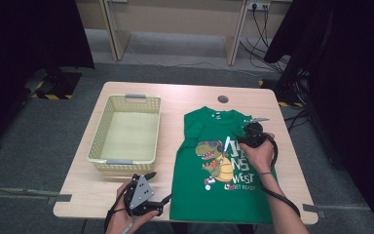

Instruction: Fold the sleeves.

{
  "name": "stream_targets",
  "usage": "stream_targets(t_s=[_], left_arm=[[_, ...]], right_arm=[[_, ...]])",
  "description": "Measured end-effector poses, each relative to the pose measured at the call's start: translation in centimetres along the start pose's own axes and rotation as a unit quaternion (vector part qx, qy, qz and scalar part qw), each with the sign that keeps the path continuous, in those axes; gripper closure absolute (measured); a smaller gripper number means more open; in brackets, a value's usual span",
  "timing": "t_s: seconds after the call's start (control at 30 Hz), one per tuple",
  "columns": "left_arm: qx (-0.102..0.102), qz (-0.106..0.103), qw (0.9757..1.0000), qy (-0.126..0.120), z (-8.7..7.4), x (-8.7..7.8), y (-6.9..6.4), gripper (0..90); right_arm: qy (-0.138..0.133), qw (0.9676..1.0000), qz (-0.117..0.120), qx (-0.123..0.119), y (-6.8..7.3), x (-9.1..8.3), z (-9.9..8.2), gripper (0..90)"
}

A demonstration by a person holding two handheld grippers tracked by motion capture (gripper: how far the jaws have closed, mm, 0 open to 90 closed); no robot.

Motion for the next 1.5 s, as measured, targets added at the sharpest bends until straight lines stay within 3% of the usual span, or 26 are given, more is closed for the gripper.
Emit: stream_targets(t_s=[0.23,0.33,0.5,0.6,0.67,0.8,1.07,1.2,1.5], left_arm=[[-0.001,-0.001,1.0000,-0.001,0.0,0.0,0.0,13.3],[-0.002,-0.001,1.0000,-0.002,0.0,0.0,0.0,13.4],[0.000,-0.001,1.0000,0.000,0.0,0.0,0.0,13.3],[0.003,0.000,1.0000,0.000,0.0,0.0,0.0,13.4],[0.005,0.000,1.0000,0.000,0.0,0.0,-0.1,13.4],[0.002,0.000,1.0000,0.001,0.0,0.0,0.0,13.4],[0.003,0.000,1.0000,-0.002,0.0,0.0,-0.1,13.4],[0.000,-0.001,1.0000,-0.001,0.0,0.0,0.0,13.4],[-0.003,-0.001,1.0000,0.000,0.0,0.0,0.1,13.3]], right_arm=[[0.005,1.0000,0.001,0.000,0.7,0.1,0.0,53.3],[-0.012,0.9995,0.024,0.017,1.1,-0.6,0.2,49.3],[0.016,0.9980,0.054,-0.027,3.3,-2.2,-1.0,40.4],[0.041,0.9966,0.061,-0.036,4.3,-2.2,-2.6,37.0],[0.052,0.9963,0.058,-0.037,4.5,-1.9,-3.5,35.0],[0.026,0.9982,0.051,-0.015,4.5,-1.8,-3.7,33.9],[0.007,0.9994,0.015,0.031,4.7,-1.5,-3.4,34.4],[0.007,0.9991,0.006,0.042,4.8,-1.3,-3.2,34.5],[-0.009,0.9992,0.004,0.038,4.8,-1.1,-3.0,34.5]])
Point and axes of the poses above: each handheld gripper's, and its own axes: x roughly forward along the jaws, z roughly out of its top, y roughly to its left, the point moved 10 cm from there along x, roughly forward along the jaws, and after that the axes turned 14 degrees about z, right-handed, at the moved point
